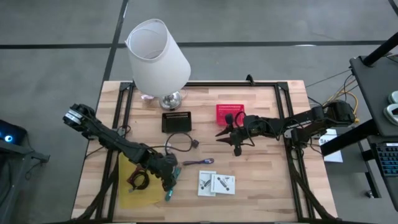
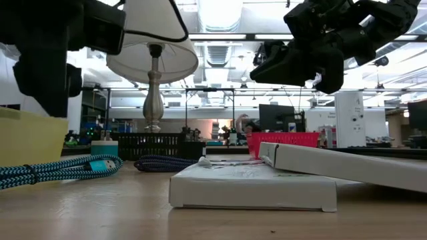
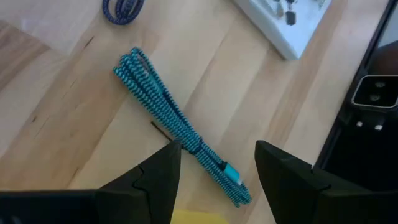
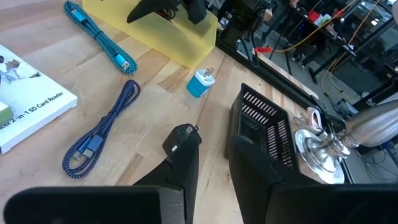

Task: Pick and place items into bin
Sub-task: Put the blue charger cable into the yellow bin

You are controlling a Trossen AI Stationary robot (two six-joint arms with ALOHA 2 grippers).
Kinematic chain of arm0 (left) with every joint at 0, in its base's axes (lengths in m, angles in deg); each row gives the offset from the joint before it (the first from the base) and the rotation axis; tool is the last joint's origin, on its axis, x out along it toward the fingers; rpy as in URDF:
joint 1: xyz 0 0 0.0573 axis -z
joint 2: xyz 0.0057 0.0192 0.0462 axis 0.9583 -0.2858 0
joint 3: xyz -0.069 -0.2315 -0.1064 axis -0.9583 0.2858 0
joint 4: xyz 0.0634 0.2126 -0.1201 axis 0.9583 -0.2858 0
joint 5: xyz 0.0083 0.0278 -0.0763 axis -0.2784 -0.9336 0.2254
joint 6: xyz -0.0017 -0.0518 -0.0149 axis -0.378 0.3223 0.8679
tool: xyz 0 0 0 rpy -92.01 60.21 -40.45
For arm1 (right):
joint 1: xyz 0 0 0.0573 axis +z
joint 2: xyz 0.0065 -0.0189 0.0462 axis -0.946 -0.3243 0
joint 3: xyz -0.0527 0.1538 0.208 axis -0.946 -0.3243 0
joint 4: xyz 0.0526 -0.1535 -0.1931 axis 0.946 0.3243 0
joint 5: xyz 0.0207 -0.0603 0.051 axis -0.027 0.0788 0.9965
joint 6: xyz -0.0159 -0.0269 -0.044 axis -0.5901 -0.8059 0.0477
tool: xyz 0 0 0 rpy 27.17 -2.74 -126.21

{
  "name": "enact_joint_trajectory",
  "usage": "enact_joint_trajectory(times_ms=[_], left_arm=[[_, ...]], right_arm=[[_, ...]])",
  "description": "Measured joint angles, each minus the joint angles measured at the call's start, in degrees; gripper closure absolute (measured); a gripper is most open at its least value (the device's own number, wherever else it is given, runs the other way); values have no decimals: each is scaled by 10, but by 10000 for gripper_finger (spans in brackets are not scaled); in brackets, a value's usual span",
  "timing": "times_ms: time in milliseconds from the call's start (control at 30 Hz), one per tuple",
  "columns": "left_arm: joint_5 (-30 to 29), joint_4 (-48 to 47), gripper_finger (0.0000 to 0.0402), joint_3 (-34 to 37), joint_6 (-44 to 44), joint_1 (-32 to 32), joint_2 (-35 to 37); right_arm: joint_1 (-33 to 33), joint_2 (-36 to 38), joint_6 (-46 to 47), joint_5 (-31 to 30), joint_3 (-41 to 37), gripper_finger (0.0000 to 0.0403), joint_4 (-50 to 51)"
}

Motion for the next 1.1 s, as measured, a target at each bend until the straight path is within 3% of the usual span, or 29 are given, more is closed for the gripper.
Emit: enact_joint_trajectory(times_ms=[333, 733, 1100], left_arm=[[-6, 2, 212, 20, -26, 0, -1], [-12, 9, 212, 8, -46, -15, -64], [-7, -1, 212, -1, -54, -24, -57]], right_arm=[[0, 0, 0, 0, 0, 324, 1], [0, 0, -1, 0, 0, 325, 0], [0, 0, -1, 0, 0, 332, 0]])
